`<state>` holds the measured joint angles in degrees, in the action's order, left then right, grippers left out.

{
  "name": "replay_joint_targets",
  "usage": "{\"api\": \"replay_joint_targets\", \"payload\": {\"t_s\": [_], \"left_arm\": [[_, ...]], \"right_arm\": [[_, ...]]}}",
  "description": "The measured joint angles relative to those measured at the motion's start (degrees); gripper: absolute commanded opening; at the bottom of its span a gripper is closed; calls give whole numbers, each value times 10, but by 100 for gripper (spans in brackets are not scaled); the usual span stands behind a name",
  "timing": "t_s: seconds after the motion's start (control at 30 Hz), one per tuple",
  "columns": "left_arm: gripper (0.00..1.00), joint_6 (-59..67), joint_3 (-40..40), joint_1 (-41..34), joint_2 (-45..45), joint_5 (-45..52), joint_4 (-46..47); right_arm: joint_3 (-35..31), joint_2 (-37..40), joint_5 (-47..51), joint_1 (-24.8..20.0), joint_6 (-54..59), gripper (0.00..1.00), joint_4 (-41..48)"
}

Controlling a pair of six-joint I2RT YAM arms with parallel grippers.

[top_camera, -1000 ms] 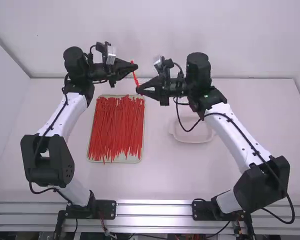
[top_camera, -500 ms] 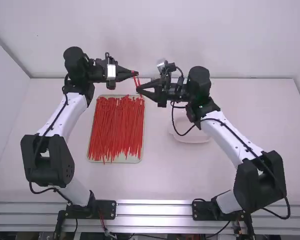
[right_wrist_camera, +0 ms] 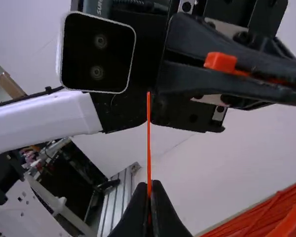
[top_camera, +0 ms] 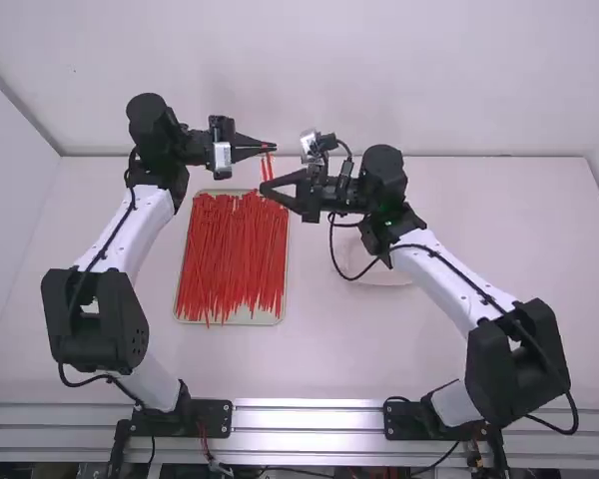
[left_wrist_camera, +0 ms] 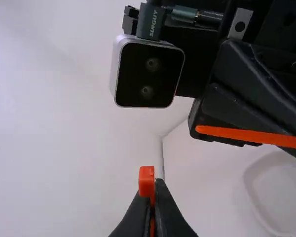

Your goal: Fasten the cable tie

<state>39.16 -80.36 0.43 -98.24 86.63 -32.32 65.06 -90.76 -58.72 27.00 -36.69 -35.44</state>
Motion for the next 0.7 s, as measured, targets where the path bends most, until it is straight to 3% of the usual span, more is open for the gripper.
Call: {"api": "replay_joint_targets", "payload": {"t_s": [0.37, 0.7], "left_arm": [[2, -52, 0, 0, 0, 8, -94], [2, -84, 0, -2, 0, 8, -98]], "right_arm": [[0, 0, 23, 0, -5, 0, 1], [0, 0, 36, 0, -6, 0, 0]]}}
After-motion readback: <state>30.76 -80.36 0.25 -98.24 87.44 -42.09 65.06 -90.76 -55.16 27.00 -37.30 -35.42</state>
